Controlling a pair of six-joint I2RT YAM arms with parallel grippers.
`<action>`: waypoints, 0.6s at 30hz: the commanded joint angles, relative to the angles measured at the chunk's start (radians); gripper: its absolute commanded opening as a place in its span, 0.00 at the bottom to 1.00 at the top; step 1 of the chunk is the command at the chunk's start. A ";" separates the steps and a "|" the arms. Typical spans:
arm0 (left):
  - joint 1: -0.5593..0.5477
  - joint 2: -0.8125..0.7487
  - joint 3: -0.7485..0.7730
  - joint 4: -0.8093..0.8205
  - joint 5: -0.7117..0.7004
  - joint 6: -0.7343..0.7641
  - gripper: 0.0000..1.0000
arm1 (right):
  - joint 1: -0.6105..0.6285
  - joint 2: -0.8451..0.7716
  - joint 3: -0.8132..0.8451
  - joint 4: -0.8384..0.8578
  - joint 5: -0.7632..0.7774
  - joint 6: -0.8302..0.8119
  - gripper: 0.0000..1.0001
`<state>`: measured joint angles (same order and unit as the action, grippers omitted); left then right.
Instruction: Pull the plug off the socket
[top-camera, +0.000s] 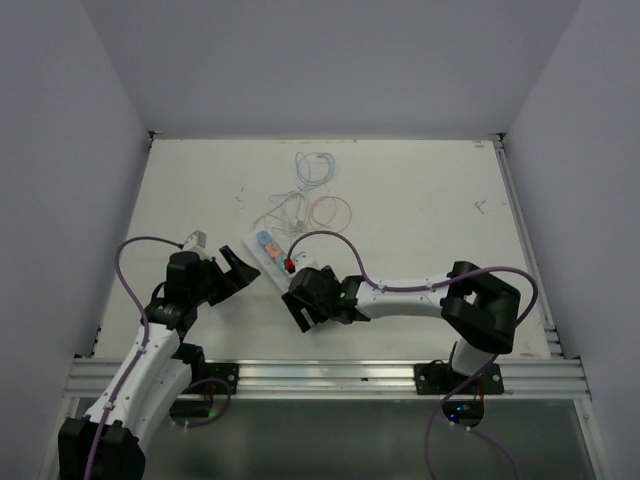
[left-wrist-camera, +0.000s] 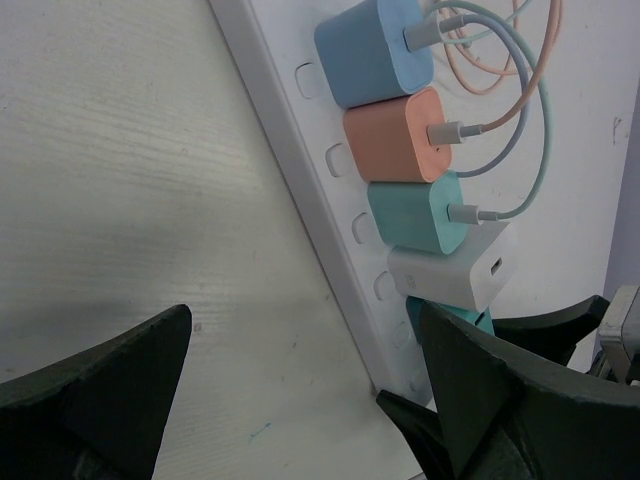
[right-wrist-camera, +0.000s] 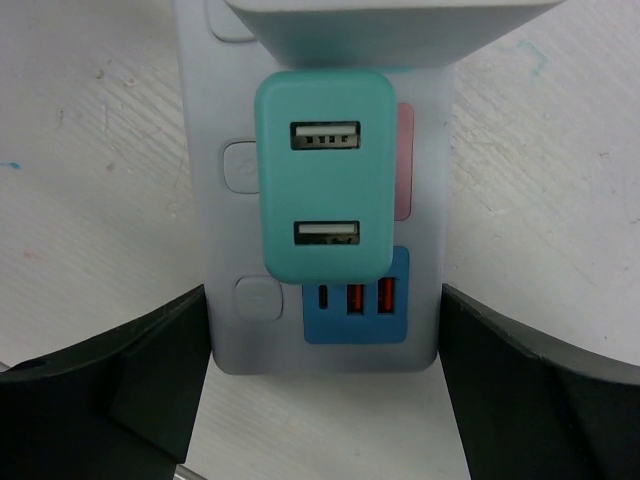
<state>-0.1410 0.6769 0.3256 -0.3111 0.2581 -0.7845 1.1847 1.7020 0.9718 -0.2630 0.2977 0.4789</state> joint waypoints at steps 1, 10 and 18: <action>-0.006 -0.002 -0.023 0.059 0.023 -0.035 0.99 | 0.004 0.010 -0.002 -0.002 0.049 0.033 0.89; -0.009 0.001 -0.037 0.087 0.052 -0.064 0.99 | 0.004 -0.033 -0.031 0.043 0.012 0.052 0.40; -0.048 0.010 -0.099 0.170 0.079 -0.151 0.99 | -0.008 -0.096 -0.119 0.206 -0.081 0.179 0.00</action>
<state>-0.1654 0.6788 0.2474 -0.2226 0.3115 -0.8833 1.1824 1.6573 0.8845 -0.1577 0.2722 0.5659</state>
